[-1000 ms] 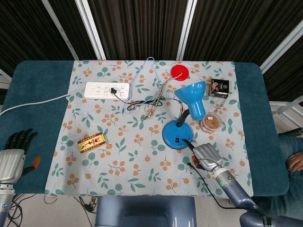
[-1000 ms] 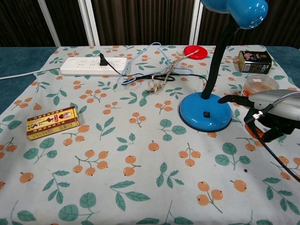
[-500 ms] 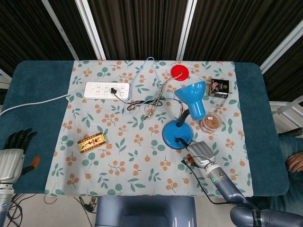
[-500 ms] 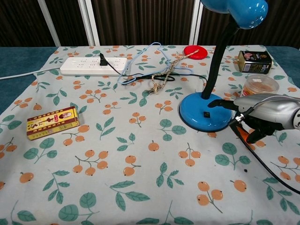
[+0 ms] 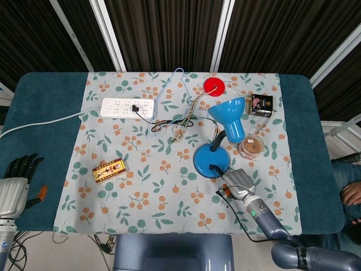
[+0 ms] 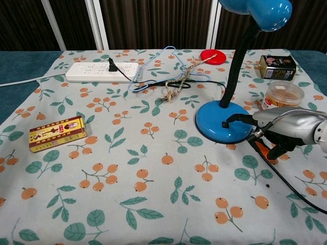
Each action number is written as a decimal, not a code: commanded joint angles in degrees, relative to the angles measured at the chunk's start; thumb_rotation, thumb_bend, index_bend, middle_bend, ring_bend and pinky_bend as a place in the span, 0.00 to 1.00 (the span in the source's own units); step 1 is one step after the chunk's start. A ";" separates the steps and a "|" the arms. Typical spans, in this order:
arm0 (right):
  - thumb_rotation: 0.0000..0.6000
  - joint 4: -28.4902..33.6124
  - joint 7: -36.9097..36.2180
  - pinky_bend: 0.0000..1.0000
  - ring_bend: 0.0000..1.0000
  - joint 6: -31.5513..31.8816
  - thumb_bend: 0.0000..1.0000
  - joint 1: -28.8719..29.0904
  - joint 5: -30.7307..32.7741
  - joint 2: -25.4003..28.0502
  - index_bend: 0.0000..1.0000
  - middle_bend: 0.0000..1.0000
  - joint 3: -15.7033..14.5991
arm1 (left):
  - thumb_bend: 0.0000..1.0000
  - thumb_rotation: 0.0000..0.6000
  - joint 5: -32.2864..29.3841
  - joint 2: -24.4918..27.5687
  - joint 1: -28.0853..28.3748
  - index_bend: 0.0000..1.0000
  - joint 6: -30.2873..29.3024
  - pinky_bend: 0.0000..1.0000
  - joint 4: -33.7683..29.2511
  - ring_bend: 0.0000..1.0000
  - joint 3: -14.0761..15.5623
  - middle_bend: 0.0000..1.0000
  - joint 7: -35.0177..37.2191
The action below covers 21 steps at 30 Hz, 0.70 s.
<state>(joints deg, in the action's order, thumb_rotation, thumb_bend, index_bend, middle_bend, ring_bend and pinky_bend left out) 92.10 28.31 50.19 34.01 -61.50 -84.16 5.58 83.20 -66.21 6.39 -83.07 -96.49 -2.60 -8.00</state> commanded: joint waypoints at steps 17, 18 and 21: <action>1.00 -0.47 0.61 0.95 0.83 0.15 0.68 1.36 1.54 -0.59 0.01 0.73 -1.24 | 0.36 1.00 -0.08 0.05 0.04 0.14 0.08 0.09 0.03 0.06 0.00 0.06 0.05; 1.00 -0.43 0.70 0.95 0.83 0.13 0.68 1.46 1.60 -0.58 0.01 0.73 -1.32 | 0.36 1.00 -0.08 0.05 0.04 0.14 0.09 0.09 0.04 0.06 0.00 0.06 0.03; 1.00 -0.44 1.05 0.96 0.83 0.02 0.68 1.77 1.92 -0.62 0.01 0.73 -1.53 | 0.36 1.00 -0.11 0.04 0.05 0.14 0.12 0.09 0.05 0.05 0.00 0.06 0.04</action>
<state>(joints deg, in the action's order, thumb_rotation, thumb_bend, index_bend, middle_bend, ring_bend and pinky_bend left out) 91.67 29.31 50.23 35.73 -59.63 -84.77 4.09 83.09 -66.17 6.45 -82.96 -96.44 -2.60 -7.95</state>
